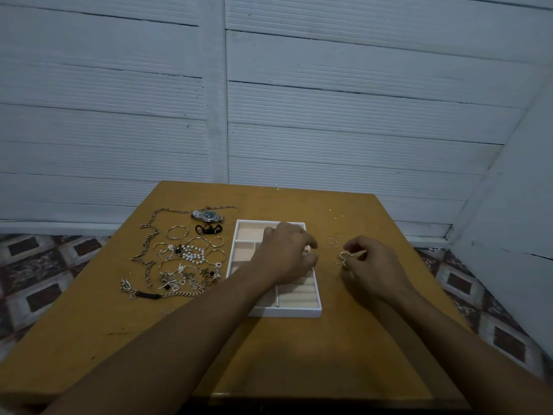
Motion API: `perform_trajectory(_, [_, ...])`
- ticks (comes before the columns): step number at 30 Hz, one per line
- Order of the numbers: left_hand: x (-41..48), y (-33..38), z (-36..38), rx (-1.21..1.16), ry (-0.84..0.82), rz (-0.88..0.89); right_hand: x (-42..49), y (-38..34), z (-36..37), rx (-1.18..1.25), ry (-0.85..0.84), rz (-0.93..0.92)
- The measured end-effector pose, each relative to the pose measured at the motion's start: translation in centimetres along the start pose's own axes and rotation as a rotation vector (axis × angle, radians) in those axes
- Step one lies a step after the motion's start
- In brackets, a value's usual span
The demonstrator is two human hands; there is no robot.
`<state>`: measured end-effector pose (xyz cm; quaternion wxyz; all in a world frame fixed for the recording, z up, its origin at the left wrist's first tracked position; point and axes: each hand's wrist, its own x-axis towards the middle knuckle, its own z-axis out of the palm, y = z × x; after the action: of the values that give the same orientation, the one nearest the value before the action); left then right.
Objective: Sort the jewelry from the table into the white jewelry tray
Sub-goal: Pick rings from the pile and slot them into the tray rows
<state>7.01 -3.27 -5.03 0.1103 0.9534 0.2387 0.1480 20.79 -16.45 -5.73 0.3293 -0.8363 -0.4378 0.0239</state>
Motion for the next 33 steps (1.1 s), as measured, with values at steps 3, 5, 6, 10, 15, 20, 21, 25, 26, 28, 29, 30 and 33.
perform_trajectory(3, [1.8,1.3,0.9,0.048,-0.062,0.011,0.5,1.7,-0.4,-0.007,-0.056,0.115])
perform_trajectory(5, [2.8,2.1,1.5,0.06,-0.092,0.002,0.5,2.5,-0.4,-0.023,-0.119,0.151])
perform_trajectory(6, [3.2,2.4,1.8,0.075,-0.104,-0.002,0.5,2.7,-0.3,-0.023,-0.136,0.157])
perform_trajectory(10, [4.6,3.4,2.8,0.155,-0.143,0.028,0.7,3.0,0.8,-0.025,-0.09,0.151])
perform_trajectory(15, [6.2,3.5,3.3,0.191,-0.214,0.031,1.1,3.5,1.8,-0.056,-0.059,0.144])
perform_trajectory(20, [7.0,3.3,3.8,0.173,-0.234,0.031,0.8,3.2,1.1,0.032,-0.064,0.174])
perform_trajectory(21, [7.1,3.3,3.9,0.163,-0.239,0.038,0.7,3.1,0.7,0.053,-0.056,0.176])
perform_trajectory(25, [7.5,3.8,3.9,0.15,-0.304,0.082,0.6,3.3,-0.9,0.102,-0.049,0.188])
perform_trajectory(26, [7.5,4.1,4.0,0.158,-0.319,0.091,0.6,3.5,-1.2,0.107,-0.043,0.196])
perform_trajectory(28, [7.5,4.4,4.1,0.186,-0.324,0.112,0.7,3.8,-1.6,0.11,-0.031,0.206])
perform_trajectory(29, [7.5,4.6,4.2,0.205,-0.315,0.124,0.6,3.9,-1.7,0.109,-0.03,0.208])
perform_trajectory(30, [7.6,4.7,4.3,0.222,-0.302,0.134,0.6,4.0,-1.8,0.109,-0.031,0.209])
perform_trajectory(33, [7.5,4.9,4.6,0.248,-0.263,0.139,0.5,4.0,-1.8,0.12,-0.031,0.214])
